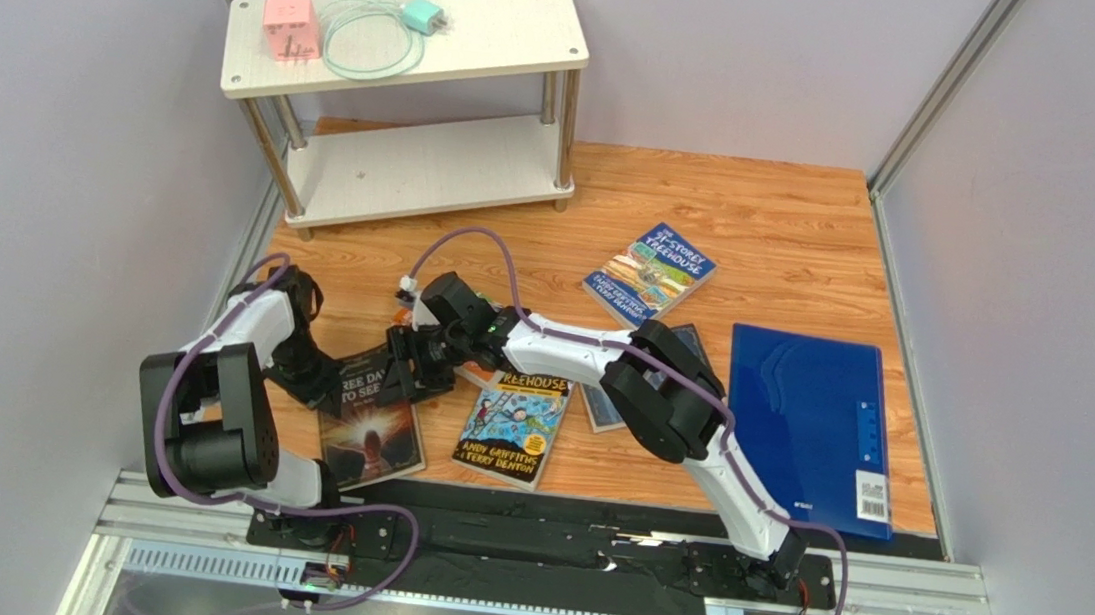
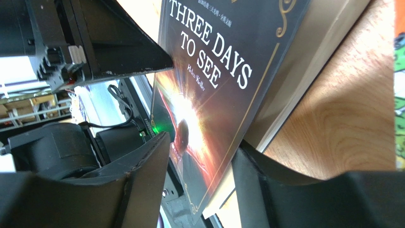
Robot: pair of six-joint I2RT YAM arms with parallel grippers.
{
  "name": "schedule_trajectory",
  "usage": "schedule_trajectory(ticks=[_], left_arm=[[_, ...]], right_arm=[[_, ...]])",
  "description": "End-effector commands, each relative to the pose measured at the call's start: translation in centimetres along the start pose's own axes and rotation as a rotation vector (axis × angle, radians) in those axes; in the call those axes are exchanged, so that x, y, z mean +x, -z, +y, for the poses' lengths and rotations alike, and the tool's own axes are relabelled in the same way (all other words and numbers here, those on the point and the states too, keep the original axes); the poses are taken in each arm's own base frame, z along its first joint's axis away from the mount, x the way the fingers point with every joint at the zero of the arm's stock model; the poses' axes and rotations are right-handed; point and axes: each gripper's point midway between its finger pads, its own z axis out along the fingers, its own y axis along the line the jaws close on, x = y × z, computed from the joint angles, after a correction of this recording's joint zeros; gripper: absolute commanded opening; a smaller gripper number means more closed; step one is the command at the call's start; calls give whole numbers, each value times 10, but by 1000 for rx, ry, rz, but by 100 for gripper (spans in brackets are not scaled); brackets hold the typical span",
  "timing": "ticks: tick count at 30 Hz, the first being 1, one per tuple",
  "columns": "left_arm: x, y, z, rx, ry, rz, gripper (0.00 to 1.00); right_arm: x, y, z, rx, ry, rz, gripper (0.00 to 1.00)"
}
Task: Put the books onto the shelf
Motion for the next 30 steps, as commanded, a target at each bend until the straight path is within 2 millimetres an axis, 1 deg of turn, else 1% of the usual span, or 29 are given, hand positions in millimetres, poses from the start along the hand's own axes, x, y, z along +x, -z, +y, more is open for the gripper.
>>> schedule_trajectory(ticks=[1,2,3,5,6,8,9,11,12,14,15,16,17,18,20,21,23,25,26,27,28,29,30], left_arm=[[-3,-6,-6,24,-51,4,0],[-4,-6,-5,23,-55,-2,0],[-4,-4,-4,20,-49,-7,0],[-5,-3,-3,18,-42,-16,0],[-7,-2,-3,18,-41,-29,0],[-7,-2,-2,15,-38,-32,0],[-7,-2,-2,16,-40,-29,0],[-6,-3,-2,13,-42,-22,0],[-6,-3,-2,13,-43,-22,0],[-6,-4,-3,12,-44,-21,0],[-6,-4,-3,13,-45,-20,0],[-6,-4,-2,12,-44,-19,0],[-6,-4,-3,15,-45,-20,0],[-6,-4,-3,16,-47,-19,0],[-6,-4,-3,18,-46,-20,0],[-6,-4,-3,18,-46,-20,0],[-6,-4,-4,18,-53,-20,0],[-6,-5,-4,23,-51,-21,0],[-7,-5,-5,26,-55,-24,0],[-6,-6,-5,26,-58,-25,0],[-6,-6,-6,29,-58,-24,0],[-5,-7,-7,35,-64,-20,0],[-5,-7,-8,40,-67,-21,0]], right_arm=[[1,-3,12,-48,18,23,51],[1,-2,9,-28,16,27,51],[5,1,-3,49,-8,30,53],[3,11,-9,112,28,15,54],[4,19,-18,185,26,-1,56],[3,28,-26,243,44,-16,60],[1,34,-30,282,46,-32,65],[0,36,-37,316,42,-44,70],[3,36,-41,332,34,-36,74],[4,33,-41,321,28,-25,75],[7,26,-44,309,19,-13,75],[7,22,-42,286,21,-5,75],[12,17,-34,228,21,22,75],[10,9,-29,176,34,19,73],[14,3,-18,95,44,37,71],[12,0,-13,71,60,25,70],[13,0,-7,46,82,22,68],[8,2,4,10,116,6,68],[13,1,8,-3,150,26,68],[9,2,14,-9,169,18,67],[9,2,17,-20,183,19,67],[8,5,29,-67,205,16,66],[9,6,32,-83,204,14,63]])
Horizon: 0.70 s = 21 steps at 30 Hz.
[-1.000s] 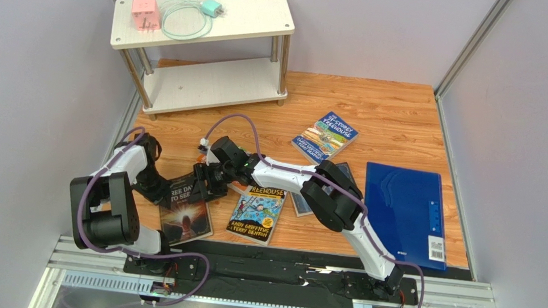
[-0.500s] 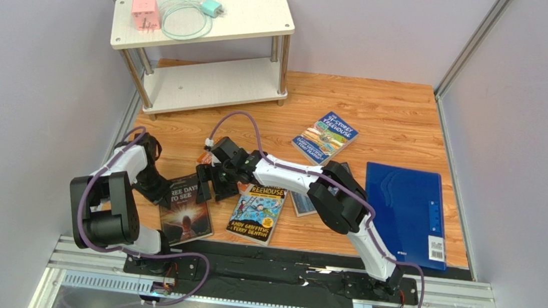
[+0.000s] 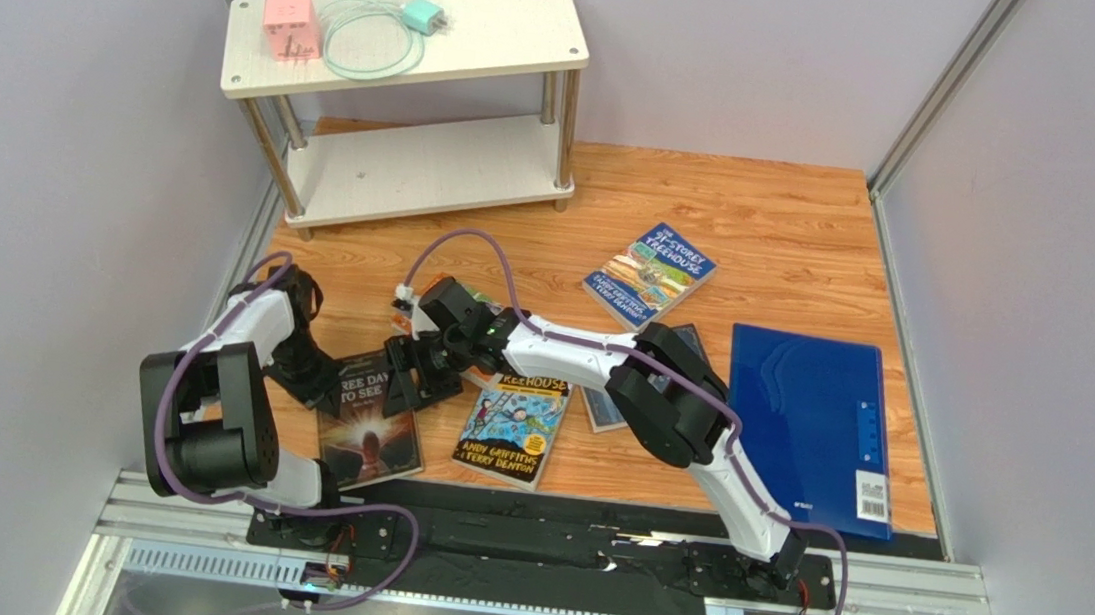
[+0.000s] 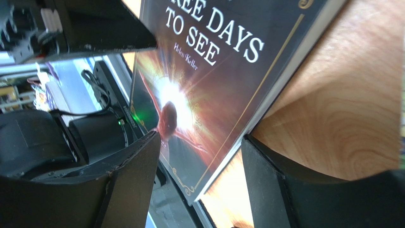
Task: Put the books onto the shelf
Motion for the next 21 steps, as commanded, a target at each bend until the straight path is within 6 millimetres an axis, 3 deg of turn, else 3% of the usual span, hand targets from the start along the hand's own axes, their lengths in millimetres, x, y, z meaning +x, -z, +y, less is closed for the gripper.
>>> schedule_trajectory(ticks=[1,2,7,10,11,15,21], left_arm=[[-5,-6,-9,36,-21,-25,0],[-5,-6,-9,39,-27,-28,0],[-4,-5,-11,43,-43,-43,0],[-4,-6,-11,41,-44,-46,0],[-5,-6,-11,42,-44,-49,0],[-4,-6,-11,38,-50,-52,0],[-5,-5,-13,38,-69,-67,0]], right_arm=[[-10,4,43,-172,119,-33,62],[-15,13,60,-232,153,-53,60],[-22,29,81,-267,222,-88,59],[-28,26,76,-226,219,-93,59],[-22,18,65,-201,193,-62,59],[-20,7,53,-170,132,-58,58],[-31,1,38,-94,94,-123,56]])
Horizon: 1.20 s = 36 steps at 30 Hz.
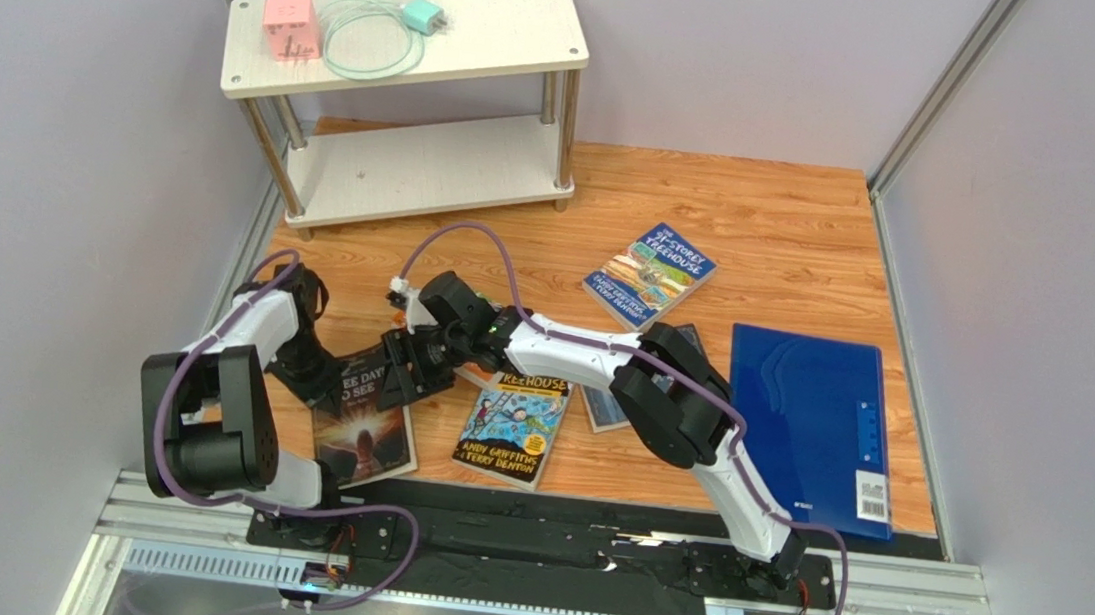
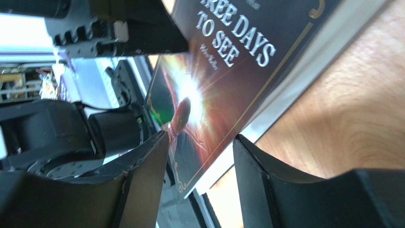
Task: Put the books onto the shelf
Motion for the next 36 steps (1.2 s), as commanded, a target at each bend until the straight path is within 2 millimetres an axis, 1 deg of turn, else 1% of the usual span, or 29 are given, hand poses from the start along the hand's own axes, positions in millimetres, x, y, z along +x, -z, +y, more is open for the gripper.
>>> schedule_trajectory(ticks=[1,2,3,4,5,6,7,9,10,11,15,16,17,18,20,21,22,23,24,26,27,28,29,30,31,32,33,34,36], left_arm=[[-5,-4,-10,41,-24,-41,0],[-5,-4,-10,40,-23,-42,0],[-5,-4,-10,42,-25,-47,0],[-5,-3,-11,45,-30,-50,0],[-6,-2,-11,48,-34,-54,0],[-5,-1,-12,54,-38,-57,0],[-6,0,-14,62,-42,-63,0],[-5,0,-15,75,-55,-68,0],[-5,0,-18,88,-59,-73,0],[-5,0,-18,93,-63,-74,0],[-5,-1,-21,102,-75,-75,0],[-5,-2,-21,101,-75,-72,0],[-6,-2,-21,101,-77,-72,0],[-5,-3,-21,99,-83,-69,0],[-8,1,-23,104,-92,-79,0],[-11,5,-22,106,-98,-95,0],[-14,10,-22,112,-100,-111,0],[-19,18,-26,127,-103,-139,0],[-24,29,-24,142,-109,-177,0],[-35,53,-28,196,-118,-261,0],[-39,61,-26,195,-119,-293,0],[-46,74,-26,203,-114,-336,0],[-50,84,-22,204,-105,-375,0],[-54,88,-13,165,-97,-404,0],[-59,97,-13,167,-89,-431,0],[-61,100,-11,159,-91,-444,0],[-60,102,-11,158,-94,-439,0],[-61,104,-12,161,-94,-436,0],[-57,97,-15,156,-91,-400,0]], right_arm=[[-16,-11,5,34,12,-67,55],[-22,-11,7,43,11,-70,47],[-22,-13,2,60,2,-62,44],[-17,-16,-6,75,-14,-41,42],[-16,-18,-6,66,-15,-36,37],[-15,-20,-6,56,-19,-31,31],[-16,-22,-1,14,-21,-33,21],[-16,-25,6,-43,-15,-33,21],[-16,-27,9,-75,-8,-32,26],[-16,-29,11,-89,-8,-26,28],[-13,-33,15,-145,0,-8,30],[-11,-33,13,-147,-3,-2,20],[-10,-33,11,-139,-7,-5,7],[-11,-33,9,-126,-10,-13,0],[-12,-28,3,-104,-11,-37,0],[-18,-20,5,-95,-3,-59,0],[-16,-17,-2,-76,-11,-62,0],[-18,-13,-4,-72,-10,-72,0],[-28,-2,-5,-57,-8,-104,0],[-33,7,-10,-50,-8,-135,0],[-44,18,-9,-53,-5,-166,0],[-48,23,-12,-46,-9,-179,0],[-49,27,-15,-37,-15,-185,0],[-58,38,-18,-29,-16,-212,0],[-61,44,-20,-22,-16,-223,0],[-61,48,-25,-12,-26,-225,0],[-69,60,-25,-17,-25,-247,0],[-72,64,-26,-11,-22,-256,0],[-79,78,-31,6,-23,-275,0]])
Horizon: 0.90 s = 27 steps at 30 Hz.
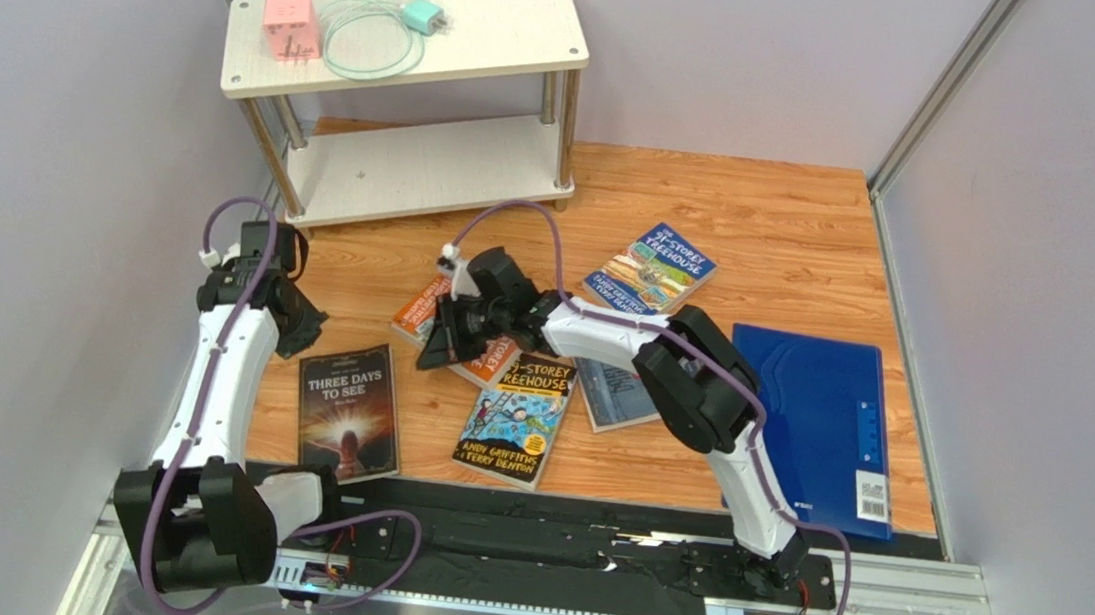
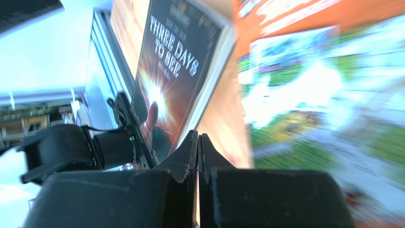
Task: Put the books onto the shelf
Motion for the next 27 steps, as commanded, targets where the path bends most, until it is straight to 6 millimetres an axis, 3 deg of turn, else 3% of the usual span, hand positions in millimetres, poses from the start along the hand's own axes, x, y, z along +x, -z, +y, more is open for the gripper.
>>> schedule_trajectory(ticks=[1,3,4,5,8,11,12,15,18,21,23,25,26,27], left_arm=[[12,-6,12,-76,-32,58,0],[19,-17,21,-146,-22,95,0],[22,-20,30,-209,-10,103,0],[27,-23,53,-365,37,117,0],[33,-28,73,-539,45,184,0],[44,-41,73,-569,46,271,0],[49,-45,72,-565,52,295,0],[64,-58,72,-536,88,358,0],[72,-65,76,-542,94,386,0],[77,-68,80,-561,83,405,0],[77,-68,80,-559,79,412,0],[77,-69,78,-543,67,414,0],[77,-70,76,-527,69,414,0],[77,-72,74,-517,64,418,0]], right_arm=[[-43,37,17,-8,64,-110,0],[-40,40,11,41,62,-85,0],[-38,41,7,59,61,-78,0],[-37,43,5,73,61,-74,0],[-28,45,0,91,37,-58,1],[-18,44,2,72,17,-34,15],[-16,44,6,52,13,-28,28],[-6,41,14,28,21,-11,55],[5,33,21,11,30,22,68],[13,18,28,-11,33,54,73],[20,7,26,-14,25,82,74],[21,-4,37,-34,28,93,74],[27,-12,32,-32,16,110,74],[26,-18,40,-47,24,112,74]])
